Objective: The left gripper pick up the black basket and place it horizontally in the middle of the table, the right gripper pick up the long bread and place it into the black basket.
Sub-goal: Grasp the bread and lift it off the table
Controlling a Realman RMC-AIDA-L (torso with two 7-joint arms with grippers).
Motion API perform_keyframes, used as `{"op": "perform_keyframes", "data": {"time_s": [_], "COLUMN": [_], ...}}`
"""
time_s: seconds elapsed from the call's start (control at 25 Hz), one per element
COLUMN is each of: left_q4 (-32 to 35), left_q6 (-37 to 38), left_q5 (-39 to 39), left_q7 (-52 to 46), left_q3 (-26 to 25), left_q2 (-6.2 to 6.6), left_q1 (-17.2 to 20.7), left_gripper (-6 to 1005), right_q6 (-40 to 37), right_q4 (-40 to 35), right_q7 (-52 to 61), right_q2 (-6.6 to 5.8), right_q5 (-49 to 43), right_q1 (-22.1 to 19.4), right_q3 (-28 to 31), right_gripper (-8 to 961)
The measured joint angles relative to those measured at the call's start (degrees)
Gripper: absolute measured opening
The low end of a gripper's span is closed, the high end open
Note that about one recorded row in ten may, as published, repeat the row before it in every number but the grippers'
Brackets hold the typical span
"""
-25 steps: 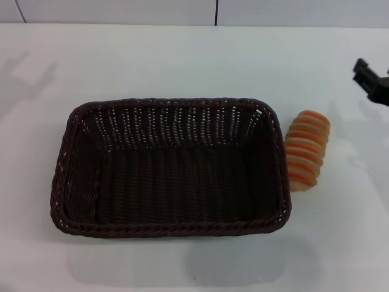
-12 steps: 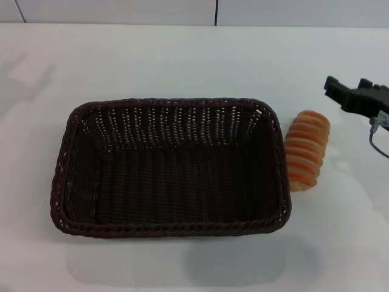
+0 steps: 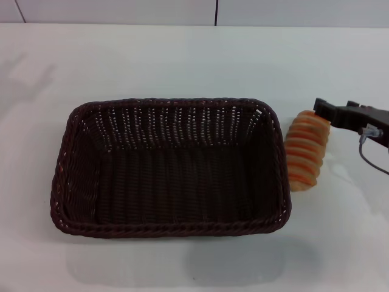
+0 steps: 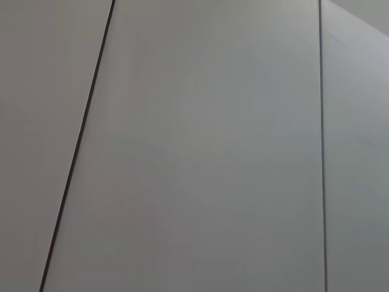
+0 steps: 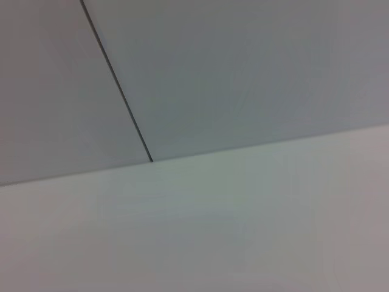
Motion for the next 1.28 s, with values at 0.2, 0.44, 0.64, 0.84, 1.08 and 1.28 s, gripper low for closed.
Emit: {"op": "perform_keyframes", "data": {"time_s": [0.2,0.44,0.64,0.84,1.08,1.28], "left_q4": [0.0,0.0,-0.1,-0.1,-0.5,-0.5], "left_q6": [-0.1,-0.4,-0.6,-0.6,-1.6,-2.3], "left_q5": [0.0,0.0,0.0,0.0,-0.5,-1.3], "left_q7": [0.0,0.0,0.0,0.0,0.0,0.0], "left_q3": [0.0,-0.1,-0.1,-0.1,-0.5,-0.5], "left_q2": [0.02,0.04,0.04,0.04,-0.09,-0.21], "left_q1": [0.0,0.0,-0.1,-0.1,-0.1,0.0], "left_gripper": [810,810,810,810,810,810], "right_q6": [2.0,2.1,2.1,2.1,2.1,2.0], "right_q4": [-2.6,-4.5,-6.0,-7.7,-10.2,-11.9], "right_q7": [-0.3,-0.3,-0.4,-0.5,-0.6,-0.6], "right_q2": [-0.03,0.04,0.01,0.06,-0.03,-0.06], "right_q5": [0.8,1.0,1.7,2.4,3.0,3.1], "right_q1": [2.2,3.4,4.5,5.5,7.3,8.7], "right_q3": [0.7,0.7,0.5,0.5,0.4,0.3], "right_gripper": [669,669,668,668,668,668]}}
